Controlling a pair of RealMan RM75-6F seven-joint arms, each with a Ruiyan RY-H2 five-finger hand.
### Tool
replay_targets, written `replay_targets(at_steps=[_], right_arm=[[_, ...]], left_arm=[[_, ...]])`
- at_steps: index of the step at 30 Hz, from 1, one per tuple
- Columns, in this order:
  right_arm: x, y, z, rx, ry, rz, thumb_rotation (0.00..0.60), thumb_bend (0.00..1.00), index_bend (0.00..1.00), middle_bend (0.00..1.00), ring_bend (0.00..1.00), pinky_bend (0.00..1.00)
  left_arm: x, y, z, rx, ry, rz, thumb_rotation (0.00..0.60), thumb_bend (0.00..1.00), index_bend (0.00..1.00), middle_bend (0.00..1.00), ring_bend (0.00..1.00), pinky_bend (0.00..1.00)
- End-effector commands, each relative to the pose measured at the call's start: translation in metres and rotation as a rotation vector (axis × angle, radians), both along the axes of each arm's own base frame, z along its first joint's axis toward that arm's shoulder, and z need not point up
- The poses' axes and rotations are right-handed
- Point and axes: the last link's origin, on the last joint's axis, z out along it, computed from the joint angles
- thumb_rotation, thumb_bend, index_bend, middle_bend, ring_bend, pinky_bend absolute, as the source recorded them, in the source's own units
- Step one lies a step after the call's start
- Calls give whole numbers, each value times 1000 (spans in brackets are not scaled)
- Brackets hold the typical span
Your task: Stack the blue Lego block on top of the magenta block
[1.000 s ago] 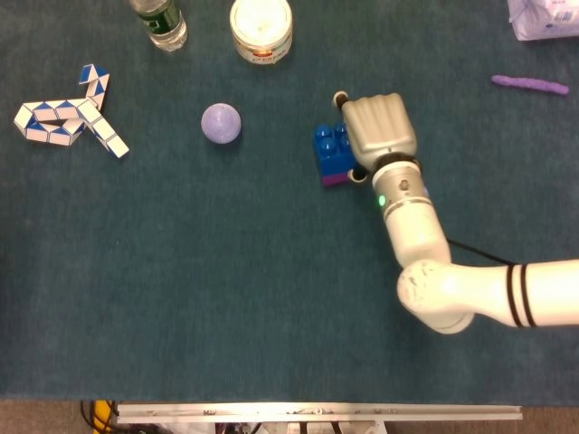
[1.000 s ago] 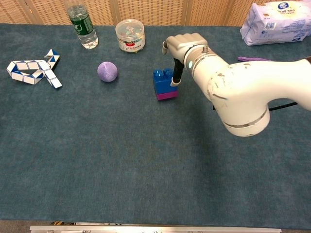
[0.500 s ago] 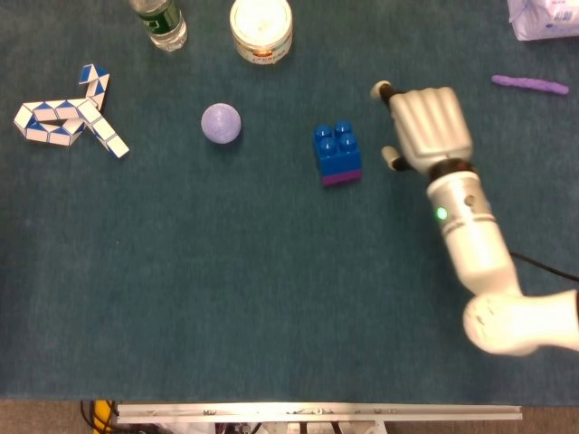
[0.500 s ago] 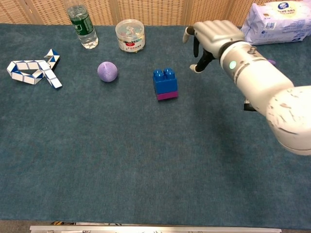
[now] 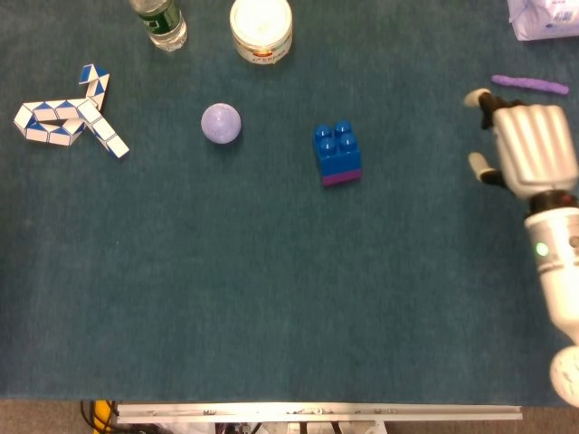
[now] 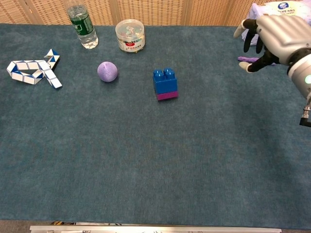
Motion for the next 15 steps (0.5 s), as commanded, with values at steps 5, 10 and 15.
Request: replay_targets(at_steps=[5,10,15], right_arm=[[-27,29,22,-25,-2,-6,600,230,318,487,497,723],[-41,48,33,-54,3,29,600,224,329,487,496,723],[-56,61,47,-40,61,79,600,184,334,487,491,719]], left_arm=[[0,-2,1,11,4,3,600,149,234,183,174,162],[-1,-3,0,31,50,4,600,149,234,183,174,162],[-2,-5,0,47,64,13,600,149,234,183,174,162]])
